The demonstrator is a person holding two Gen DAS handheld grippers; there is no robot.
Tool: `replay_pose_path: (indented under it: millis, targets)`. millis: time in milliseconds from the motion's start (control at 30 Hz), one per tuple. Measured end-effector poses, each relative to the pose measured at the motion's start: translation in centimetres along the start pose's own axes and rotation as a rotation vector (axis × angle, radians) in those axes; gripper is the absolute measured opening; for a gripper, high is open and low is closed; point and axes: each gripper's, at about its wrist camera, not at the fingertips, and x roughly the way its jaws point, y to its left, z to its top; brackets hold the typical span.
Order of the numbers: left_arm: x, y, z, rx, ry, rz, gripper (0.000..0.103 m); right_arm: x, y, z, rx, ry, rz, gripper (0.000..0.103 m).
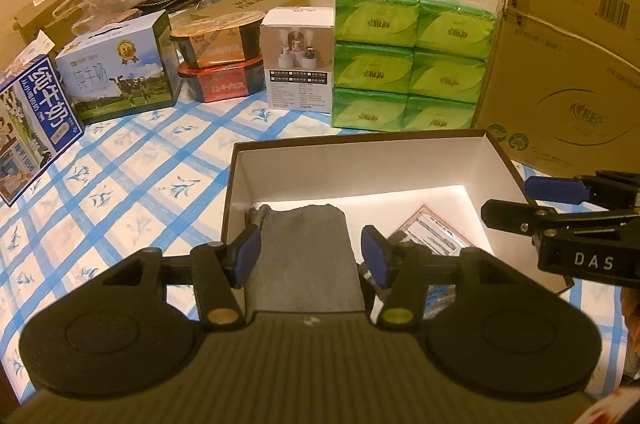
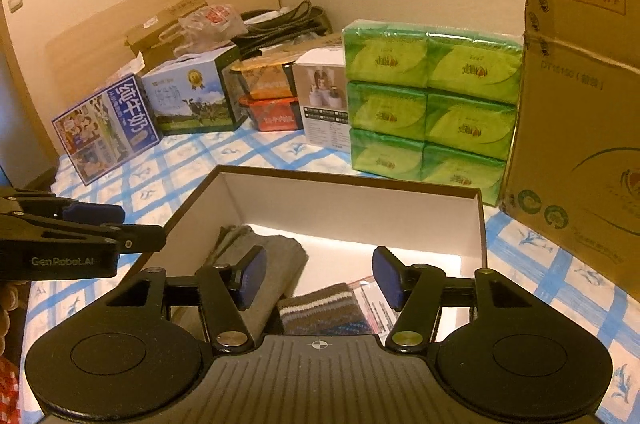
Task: Organize soft objects
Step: 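Open the right tool to drop the striped sock into the box, then withdraw both open tools up from the box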
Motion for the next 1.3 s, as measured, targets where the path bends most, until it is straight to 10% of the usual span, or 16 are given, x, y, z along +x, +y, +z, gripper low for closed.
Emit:
replay_pose_path:
  millis: [1300]
  targets:
    - [-19.0,-2.8,-14.0,-0.126,-0.076,0.052,0.063,-17.2,2.3,-10.5,0.063,-0.052,0.074,0.067]
